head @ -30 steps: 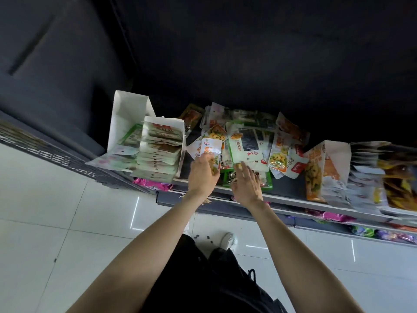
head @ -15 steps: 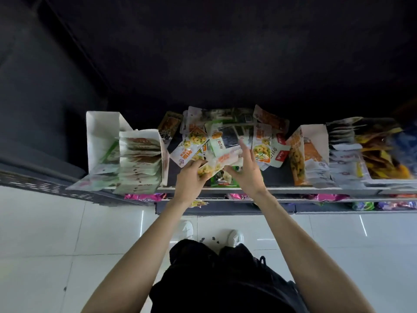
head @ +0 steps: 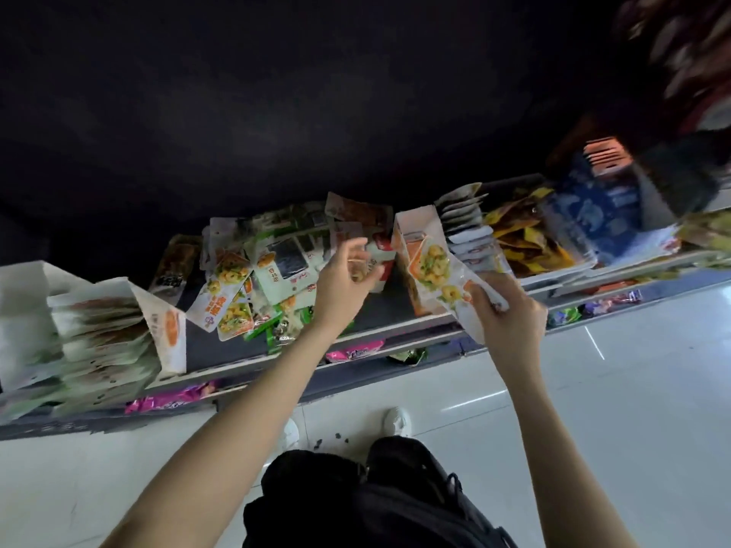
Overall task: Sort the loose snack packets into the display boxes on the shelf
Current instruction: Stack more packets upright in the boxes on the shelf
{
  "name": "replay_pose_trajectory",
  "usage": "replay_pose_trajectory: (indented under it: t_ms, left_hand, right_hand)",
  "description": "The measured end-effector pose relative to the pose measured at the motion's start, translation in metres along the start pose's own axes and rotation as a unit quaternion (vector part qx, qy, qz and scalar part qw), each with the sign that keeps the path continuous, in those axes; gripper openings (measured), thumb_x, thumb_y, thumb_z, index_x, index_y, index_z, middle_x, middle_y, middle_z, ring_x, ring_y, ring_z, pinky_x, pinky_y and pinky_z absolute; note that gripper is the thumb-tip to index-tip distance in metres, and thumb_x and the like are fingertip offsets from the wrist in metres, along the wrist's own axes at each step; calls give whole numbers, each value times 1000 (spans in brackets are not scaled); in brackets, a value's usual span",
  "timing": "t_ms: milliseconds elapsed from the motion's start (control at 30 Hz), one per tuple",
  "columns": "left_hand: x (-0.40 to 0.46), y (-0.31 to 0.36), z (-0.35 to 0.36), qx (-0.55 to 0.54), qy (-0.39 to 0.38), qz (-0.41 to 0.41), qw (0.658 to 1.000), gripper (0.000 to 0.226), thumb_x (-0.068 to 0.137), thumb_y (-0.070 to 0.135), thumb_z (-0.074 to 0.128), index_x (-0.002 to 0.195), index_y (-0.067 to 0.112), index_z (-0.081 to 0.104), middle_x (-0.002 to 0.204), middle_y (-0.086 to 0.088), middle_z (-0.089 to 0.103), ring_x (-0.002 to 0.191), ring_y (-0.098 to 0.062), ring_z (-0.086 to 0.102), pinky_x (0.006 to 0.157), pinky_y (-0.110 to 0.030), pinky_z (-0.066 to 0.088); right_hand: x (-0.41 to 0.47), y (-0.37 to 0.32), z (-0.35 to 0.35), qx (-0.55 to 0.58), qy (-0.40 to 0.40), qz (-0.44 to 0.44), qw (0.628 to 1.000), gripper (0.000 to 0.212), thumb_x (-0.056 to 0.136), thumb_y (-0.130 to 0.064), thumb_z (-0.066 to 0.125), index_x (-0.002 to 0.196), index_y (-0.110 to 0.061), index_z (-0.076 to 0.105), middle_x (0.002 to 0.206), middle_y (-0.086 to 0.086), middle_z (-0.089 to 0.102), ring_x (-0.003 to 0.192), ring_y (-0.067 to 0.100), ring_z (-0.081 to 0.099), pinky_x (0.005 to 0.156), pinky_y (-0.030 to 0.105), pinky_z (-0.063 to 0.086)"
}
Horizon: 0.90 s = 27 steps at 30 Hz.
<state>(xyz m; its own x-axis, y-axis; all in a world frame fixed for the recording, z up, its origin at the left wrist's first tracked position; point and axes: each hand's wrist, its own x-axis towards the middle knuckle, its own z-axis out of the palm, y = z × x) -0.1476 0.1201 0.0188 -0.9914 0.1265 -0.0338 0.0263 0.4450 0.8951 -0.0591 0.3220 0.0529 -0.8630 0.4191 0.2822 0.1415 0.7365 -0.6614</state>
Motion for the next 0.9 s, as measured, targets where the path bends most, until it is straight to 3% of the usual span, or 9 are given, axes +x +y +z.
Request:
replay_pose_trajectory:
  t_ms: [167,267,400,500,600,700,767,833,900]
  left_hand:
    - [22,-1,71,3,-52,-102,993,57,88,27,66,138,17,40,124,-3,60,82,-5,59,75,-14,44]
    - [27,-5,93,37,-30,-102,994,58,86,26,68,138,17,42,119,-3,64,91,-12,64,74,-9,41]
    - [30,-9,107,59,-2,-89,994,56,83,23,71,134,18,48,117,-3,66,108,-18,61,89,-20,44]
    - [28,-9,109,53,4,-84,995,58,85,20,69,137,19,45,126,-1,62,115,-16,57,92,-17,39]
    - [27,-8,100,59,-23,-77,995,57,87,19,66,139,19,44,125,0,61,103,-11,59,82,-7,37]
    - [19,-6,73,70,-15,-52,996,43,89,21,62,131,20,51,112,4,65,88,-7,61,83,-25,51]
    - [7,-15,44,100,45,-14,994,31,88,20,63,119,18,58,102,8,65,87,-7,61,78,-25,52]
    - [-9,-35,9,133,115,-3,984,23,87,19,64,110,15,60,98,8,63,88,-7,59,77,-20,47]
    - [-24,-65,-25,166,168,-42,971,25,87,21,65,110,12,58,105,3,61,95,-11,57,81,-23,45]
  right_hand:
    - [53,19,3,-89,-10,-122,989,9,82,-9,69,90,-12,71,56,5,63,45,21,56,46,19,33]
    - [76,11,31,-189,-37,-228,954,24,61,5,76,79,-9,71,58,4,62,42,20,56,40,17,30]
    - [88,11,64,-260,-135,-295,909,42,41,9,78,79,-8,70,68,6,65,56,22,63,38,21,41]
    - [84,28,73,-272,-202,-328,882,50,47,6,76,94,-12,71,75,4,71,70,21,69,60,25,51]
    - [83,37,73,-326,-199,-354,854,36,55,1,73,85,-18,72,65,-2,69,63,15,66,69,26,46]
    - [87,28,79,-366,-213,-353,834,30,58,4,63,68,-23,71,48,-5,59,46,14,55,67,24,43]
    - [85,23,83,-410,-241,-315,821,32,62,3,51,67,-24,69,46,-6,56,44,13,52,71,24,42]
    - [81,18,83,-403,-248,-281,835,32,70,-1,46,76,-23,69,58,-5,64,54,15,57,80,28,40]
    - [68,18,80,-287,-209,-280,892,26,75,-8,51,91,-15,71,78,4,71,69,22,64,86,34,41]
